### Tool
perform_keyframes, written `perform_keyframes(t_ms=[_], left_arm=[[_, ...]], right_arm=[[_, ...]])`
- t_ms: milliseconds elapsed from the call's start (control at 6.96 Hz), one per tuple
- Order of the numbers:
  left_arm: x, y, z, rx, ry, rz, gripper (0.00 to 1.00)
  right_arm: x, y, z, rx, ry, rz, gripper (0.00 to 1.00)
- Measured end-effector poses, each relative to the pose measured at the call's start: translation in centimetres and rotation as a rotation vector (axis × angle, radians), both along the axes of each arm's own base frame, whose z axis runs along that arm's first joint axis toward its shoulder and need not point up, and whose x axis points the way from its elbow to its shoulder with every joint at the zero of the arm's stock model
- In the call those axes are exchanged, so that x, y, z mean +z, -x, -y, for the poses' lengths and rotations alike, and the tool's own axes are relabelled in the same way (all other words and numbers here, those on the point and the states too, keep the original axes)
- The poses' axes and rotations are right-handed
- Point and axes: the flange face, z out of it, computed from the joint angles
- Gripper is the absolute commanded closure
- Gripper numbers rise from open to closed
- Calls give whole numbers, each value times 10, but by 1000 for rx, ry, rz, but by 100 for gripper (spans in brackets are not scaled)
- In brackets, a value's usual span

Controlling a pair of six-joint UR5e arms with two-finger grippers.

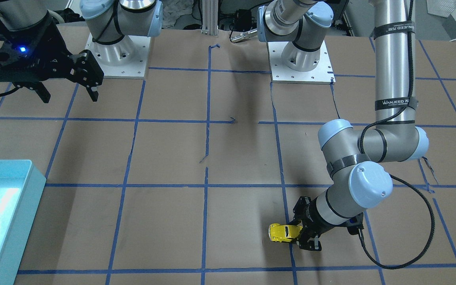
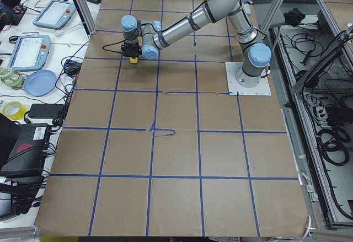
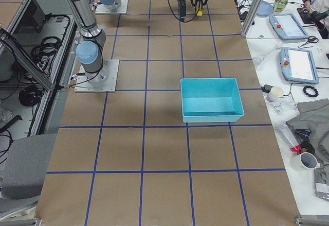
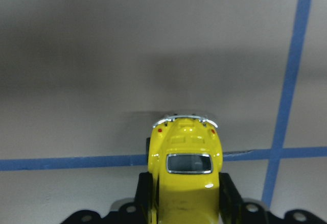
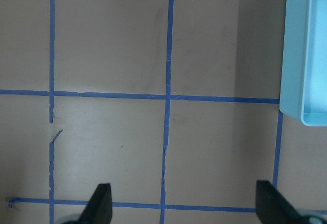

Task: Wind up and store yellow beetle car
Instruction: 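Push the held car forward then drag it back with left gripper, then open the left gripper to release the car and lift away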

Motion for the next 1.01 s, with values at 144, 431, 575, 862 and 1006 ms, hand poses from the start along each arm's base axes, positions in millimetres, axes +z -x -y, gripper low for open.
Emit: perform_keyframes(t_ms=[144,431,575,862,1006], left_arm=[[-5,-2,1,-9,-7,14,100],[-11,-11,4,-32,-9,64,100],[-13,-18,5,-34,-10,85,100],[-12,-43,8,-55,0,132,100],[-11,-62,9,-65,4,148,100]], right_arm=[[0,0,0,0,0,0,0],[0,0,0,0,0,0,0],[0,0,0,0,0,0,0],[0,0,0,0,0,0,0],[0,0,0,0,0,1,0]])
